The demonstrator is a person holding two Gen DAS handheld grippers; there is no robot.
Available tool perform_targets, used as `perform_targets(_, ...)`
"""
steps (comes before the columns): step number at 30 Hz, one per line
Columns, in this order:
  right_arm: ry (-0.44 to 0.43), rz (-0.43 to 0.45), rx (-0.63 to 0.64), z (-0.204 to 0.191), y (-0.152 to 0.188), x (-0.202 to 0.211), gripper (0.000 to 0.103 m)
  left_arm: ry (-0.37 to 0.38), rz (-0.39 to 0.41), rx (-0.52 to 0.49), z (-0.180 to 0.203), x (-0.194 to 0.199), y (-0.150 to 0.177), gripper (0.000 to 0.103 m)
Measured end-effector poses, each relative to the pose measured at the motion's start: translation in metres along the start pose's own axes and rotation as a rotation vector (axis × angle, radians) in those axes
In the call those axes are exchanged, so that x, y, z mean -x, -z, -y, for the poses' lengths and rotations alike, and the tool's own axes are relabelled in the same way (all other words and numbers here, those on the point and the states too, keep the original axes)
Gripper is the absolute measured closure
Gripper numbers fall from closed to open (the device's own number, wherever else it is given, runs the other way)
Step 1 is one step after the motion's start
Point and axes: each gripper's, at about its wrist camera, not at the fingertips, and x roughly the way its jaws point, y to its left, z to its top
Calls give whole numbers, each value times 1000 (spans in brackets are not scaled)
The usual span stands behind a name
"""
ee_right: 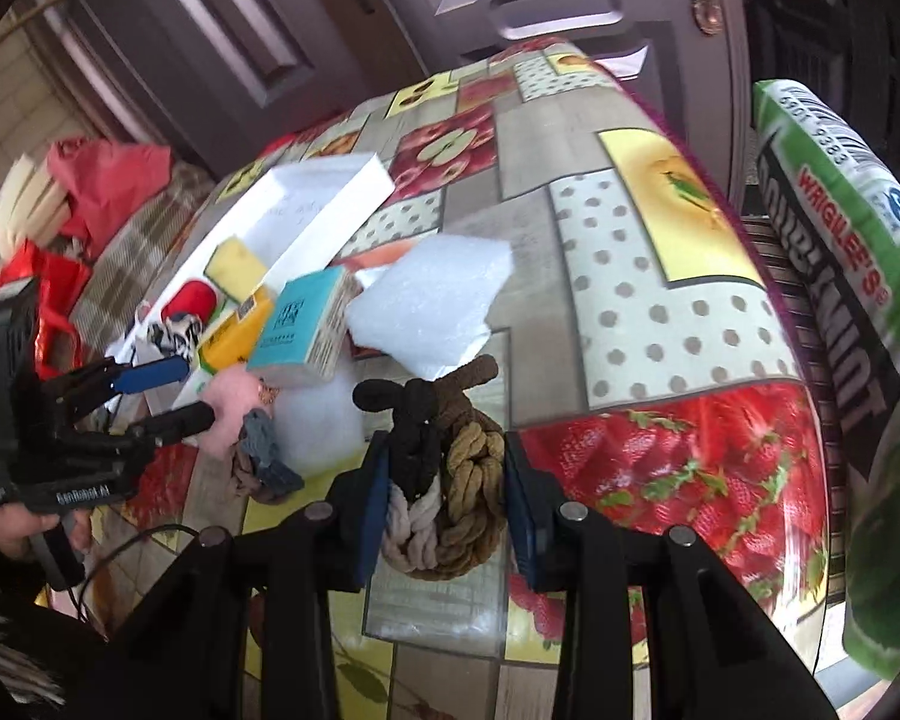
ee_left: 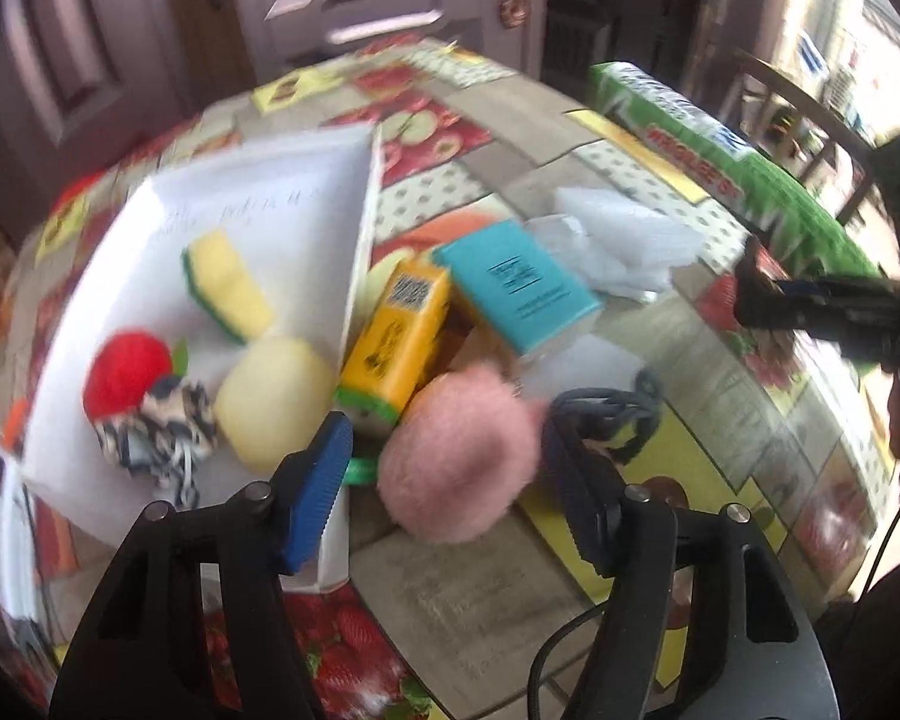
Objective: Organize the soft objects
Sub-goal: 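Grasp the pink fluffy ball with left tool while right tool holds the rope toy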
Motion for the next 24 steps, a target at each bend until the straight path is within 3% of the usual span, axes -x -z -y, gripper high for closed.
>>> perform_targets(4, -11, 22, -13, -1, -2, 3, 69, -5, -28, -71, 9, -7, 2, 37)
perform_targets(8, -23, 21, -14, -4, -3, 2, 68, -13, -104, -78, 3, -29, 4, 37)
perform_targets(17, -31, 29, -24, -2, -4, 8, 68, 15, -182, -128, 11, -55, 7, 39)
perform_targets(19, -33, 35, -21, -3, -5, 10, 68, 59, -163, -89, 6, -50, 12, 56)
perform_targets(24, -36, 62, 4, -12, -11, 19, 68, 89, -80, -13, -6, -22, 13, 58)
